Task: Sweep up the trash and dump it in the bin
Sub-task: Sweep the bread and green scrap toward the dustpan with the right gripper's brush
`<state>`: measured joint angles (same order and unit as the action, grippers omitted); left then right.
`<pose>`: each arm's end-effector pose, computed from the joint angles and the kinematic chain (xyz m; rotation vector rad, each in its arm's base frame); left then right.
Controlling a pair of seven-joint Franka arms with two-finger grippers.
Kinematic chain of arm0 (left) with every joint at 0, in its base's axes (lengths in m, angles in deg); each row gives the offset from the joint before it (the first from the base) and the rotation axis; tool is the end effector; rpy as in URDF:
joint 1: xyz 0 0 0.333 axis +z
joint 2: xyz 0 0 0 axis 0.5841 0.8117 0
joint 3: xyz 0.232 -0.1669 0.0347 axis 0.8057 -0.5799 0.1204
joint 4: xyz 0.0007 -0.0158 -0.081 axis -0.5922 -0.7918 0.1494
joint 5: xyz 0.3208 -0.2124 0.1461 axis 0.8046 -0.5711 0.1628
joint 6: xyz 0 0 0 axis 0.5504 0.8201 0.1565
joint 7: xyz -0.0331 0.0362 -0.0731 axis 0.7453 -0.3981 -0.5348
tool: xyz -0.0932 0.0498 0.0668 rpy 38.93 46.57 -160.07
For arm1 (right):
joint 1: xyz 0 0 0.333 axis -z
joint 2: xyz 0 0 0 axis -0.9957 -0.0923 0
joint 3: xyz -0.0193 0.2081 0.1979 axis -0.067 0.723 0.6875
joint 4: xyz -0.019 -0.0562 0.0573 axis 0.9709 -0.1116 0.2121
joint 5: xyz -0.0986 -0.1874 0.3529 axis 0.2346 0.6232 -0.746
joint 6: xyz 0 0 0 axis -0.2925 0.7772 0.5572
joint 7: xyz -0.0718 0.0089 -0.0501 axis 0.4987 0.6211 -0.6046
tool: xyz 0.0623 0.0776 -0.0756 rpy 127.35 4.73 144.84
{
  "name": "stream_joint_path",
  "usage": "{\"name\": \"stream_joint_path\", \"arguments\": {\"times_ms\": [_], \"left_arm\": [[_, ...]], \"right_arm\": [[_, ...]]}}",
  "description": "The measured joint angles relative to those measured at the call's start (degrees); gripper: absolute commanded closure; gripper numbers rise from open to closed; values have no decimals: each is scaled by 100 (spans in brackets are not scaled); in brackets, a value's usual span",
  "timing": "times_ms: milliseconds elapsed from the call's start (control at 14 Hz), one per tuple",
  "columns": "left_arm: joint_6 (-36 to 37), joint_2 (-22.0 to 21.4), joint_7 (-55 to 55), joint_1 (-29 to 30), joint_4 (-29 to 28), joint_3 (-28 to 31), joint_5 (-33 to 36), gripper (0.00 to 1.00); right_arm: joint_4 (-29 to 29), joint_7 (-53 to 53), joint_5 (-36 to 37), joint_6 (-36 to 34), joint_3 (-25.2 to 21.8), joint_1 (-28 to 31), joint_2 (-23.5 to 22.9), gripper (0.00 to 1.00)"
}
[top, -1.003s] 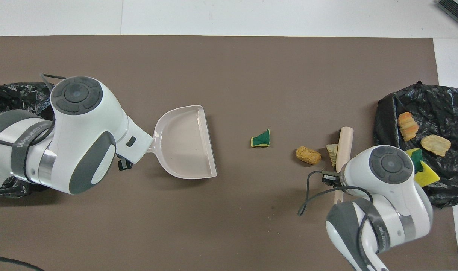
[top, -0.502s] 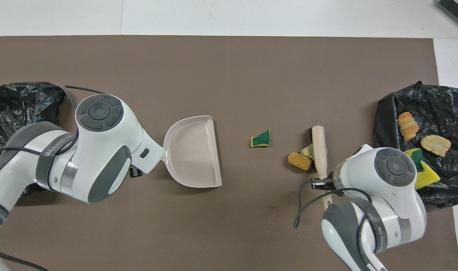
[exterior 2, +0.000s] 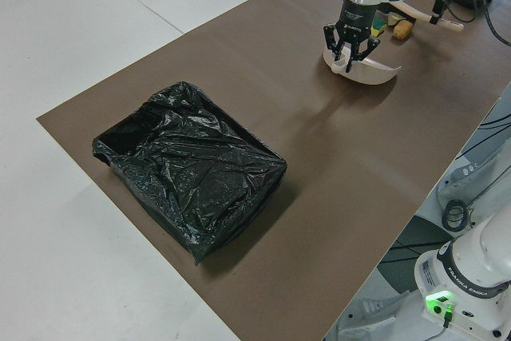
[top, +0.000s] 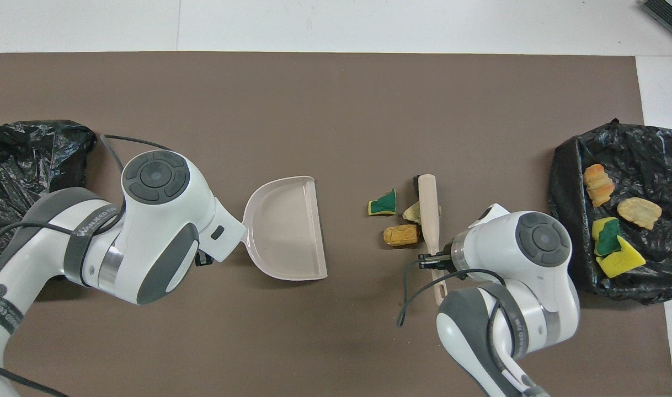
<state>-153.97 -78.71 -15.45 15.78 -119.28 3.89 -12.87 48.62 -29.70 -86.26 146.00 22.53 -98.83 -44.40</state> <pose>0.5103 -0.2268 0.3382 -2.3115 2.0750 0.2775 0.4756 0.1784 0.2862 -3.0156 -0.0691 0.1360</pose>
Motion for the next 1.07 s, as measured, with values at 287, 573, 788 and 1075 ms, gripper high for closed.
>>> {"name": "stream_joint_path", "arguments": {"times_ms": [287,573,788,1075], "left_arm": [[-147,-52,208,-14,-150,-3,0,100],[-215,-98,275,-25,-223,-3,0,100],[-218,-102,317,-27,-235,-3,0,100],[-228,-110,330,-28,-241,-3,0,100]], "right_arm": [[-640,8,-545,1,5,-477,-480,100],[-1114,68,-1387,15,16,-1197,-872,100],[-1383,190,-2123,96,16,-1600,-1086,100],[-1706,666,-2387,-365,-6,-1668,-1001,100]]}}
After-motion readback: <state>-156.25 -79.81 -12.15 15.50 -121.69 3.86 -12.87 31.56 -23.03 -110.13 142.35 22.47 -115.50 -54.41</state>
